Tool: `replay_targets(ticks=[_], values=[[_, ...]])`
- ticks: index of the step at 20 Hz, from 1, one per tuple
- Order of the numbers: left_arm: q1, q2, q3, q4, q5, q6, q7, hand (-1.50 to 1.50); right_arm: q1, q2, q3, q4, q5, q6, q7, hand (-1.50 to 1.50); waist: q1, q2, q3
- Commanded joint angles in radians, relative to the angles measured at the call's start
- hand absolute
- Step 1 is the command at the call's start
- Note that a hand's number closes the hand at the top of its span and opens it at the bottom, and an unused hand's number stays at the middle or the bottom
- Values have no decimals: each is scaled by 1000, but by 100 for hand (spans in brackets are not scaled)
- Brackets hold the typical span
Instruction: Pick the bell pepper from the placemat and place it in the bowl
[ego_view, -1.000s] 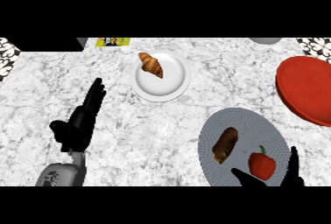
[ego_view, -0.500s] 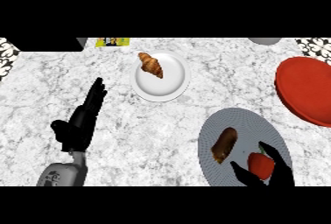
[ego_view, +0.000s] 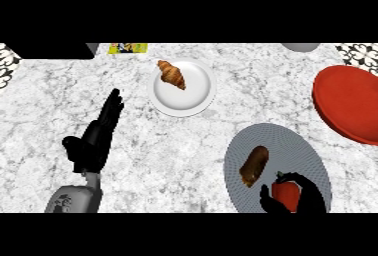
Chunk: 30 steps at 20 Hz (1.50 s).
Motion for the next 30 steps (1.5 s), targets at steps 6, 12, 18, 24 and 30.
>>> replay_targets(ticks=[6, 12, 18, 24, 30], values=[[-25, 1, -7, 8, 12, -25, 5, 0, -51, -257, 279, -114, -201, 487, -398, 150, 70, -4, 19], [-20, 1, 12, 9, 10, -2, 18, 0, -19, -459, 222, -333, -441, 687, -770, 150, -14, -9, 18], [7, 34, 60, 15, 29, -9, -6, 0, 59, -696, -127, -448, -696, 815, -1071, 150, -52, -3, 14], [5, 46, 80, 26, 46, -30, -41, 0, 148, -854, -542, -373, -949, 975, -1155, 150, -36, 2, 11], [0, 54, 74, 14, 56, -58, -9, 0, 126, -895, -765, -355, -1143, 1087, -946, 150, -12, 4, 10]])
